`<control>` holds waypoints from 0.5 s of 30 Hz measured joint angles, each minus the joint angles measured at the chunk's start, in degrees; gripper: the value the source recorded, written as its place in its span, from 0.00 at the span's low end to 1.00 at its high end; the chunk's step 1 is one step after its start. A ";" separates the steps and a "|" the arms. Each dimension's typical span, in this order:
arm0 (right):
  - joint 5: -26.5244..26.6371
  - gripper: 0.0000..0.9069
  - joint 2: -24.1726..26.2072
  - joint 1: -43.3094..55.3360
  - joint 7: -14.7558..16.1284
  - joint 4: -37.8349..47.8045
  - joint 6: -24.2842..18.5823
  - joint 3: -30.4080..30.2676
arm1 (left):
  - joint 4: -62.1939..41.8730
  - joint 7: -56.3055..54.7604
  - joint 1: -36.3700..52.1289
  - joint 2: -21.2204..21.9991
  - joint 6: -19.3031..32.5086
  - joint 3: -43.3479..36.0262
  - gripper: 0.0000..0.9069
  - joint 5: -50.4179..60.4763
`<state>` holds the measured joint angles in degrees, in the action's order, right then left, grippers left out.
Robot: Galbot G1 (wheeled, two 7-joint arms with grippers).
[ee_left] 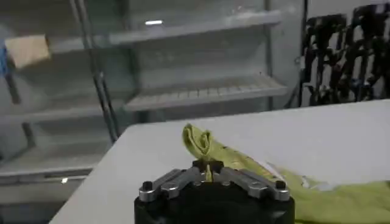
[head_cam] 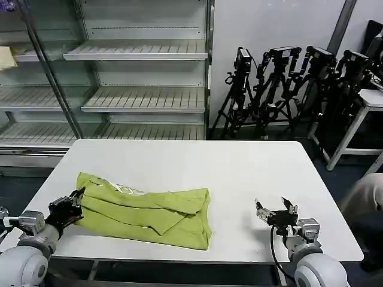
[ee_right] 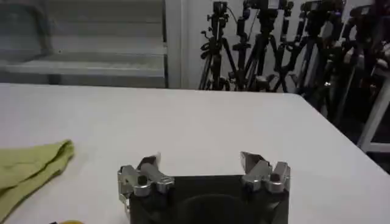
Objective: Fold and organize the clothes.
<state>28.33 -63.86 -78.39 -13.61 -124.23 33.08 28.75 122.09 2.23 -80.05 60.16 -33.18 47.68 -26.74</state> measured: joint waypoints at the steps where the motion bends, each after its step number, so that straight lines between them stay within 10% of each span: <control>1: -0.13 1.00 -0.03 -0.09 0.00 -0.03 0.00 0.04 | 0.88 0.16 0.00 0.18 0.01 -0.45 0.02 0.12; 15: -1.75 1.00 -0.50 -1.45 0.07 -1.04 0.00 0.99 | 5.42 1.48 1.56 8.28 0.77 -19.92 0.02 6.16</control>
<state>26.58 -64.36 -79.84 -13.55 -125.27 33.08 29.74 127.51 3.71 -78.49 68.43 -32.41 27.76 -20.58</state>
